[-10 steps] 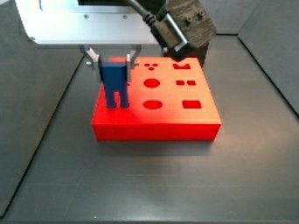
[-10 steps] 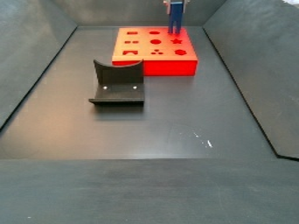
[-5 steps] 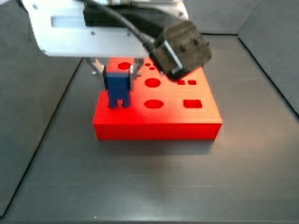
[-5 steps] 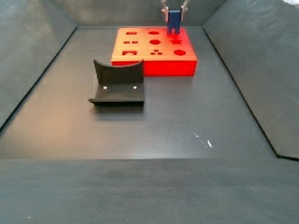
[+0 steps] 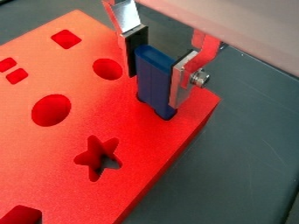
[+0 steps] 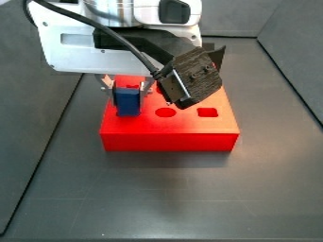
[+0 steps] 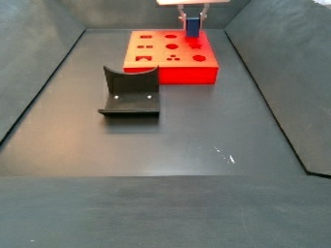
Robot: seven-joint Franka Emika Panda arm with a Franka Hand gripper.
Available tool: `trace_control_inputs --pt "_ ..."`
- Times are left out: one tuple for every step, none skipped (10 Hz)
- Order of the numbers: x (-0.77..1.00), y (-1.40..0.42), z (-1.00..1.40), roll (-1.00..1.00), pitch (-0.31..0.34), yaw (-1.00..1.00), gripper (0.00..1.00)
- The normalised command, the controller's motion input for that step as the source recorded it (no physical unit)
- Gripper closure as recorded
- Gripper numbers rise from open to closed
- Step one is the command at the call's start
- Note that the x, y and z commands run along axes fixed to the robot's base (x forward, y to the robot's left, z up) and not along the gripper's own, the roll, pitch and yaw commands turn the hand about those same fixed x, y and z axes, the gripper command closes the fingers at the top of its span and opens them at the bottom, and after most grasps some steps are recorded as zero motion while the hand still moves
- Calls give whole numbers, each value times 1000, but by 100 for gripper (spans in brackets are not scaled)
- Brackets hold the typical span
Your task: Insert the square-circle object.
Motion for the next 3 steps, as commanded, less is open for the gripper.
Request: trace_control_inputs --pt "40 0 0 0 56 0 100" --pt "0 0 0 0 -4 0 100" --pt "0 0 0 0 0 0 100"
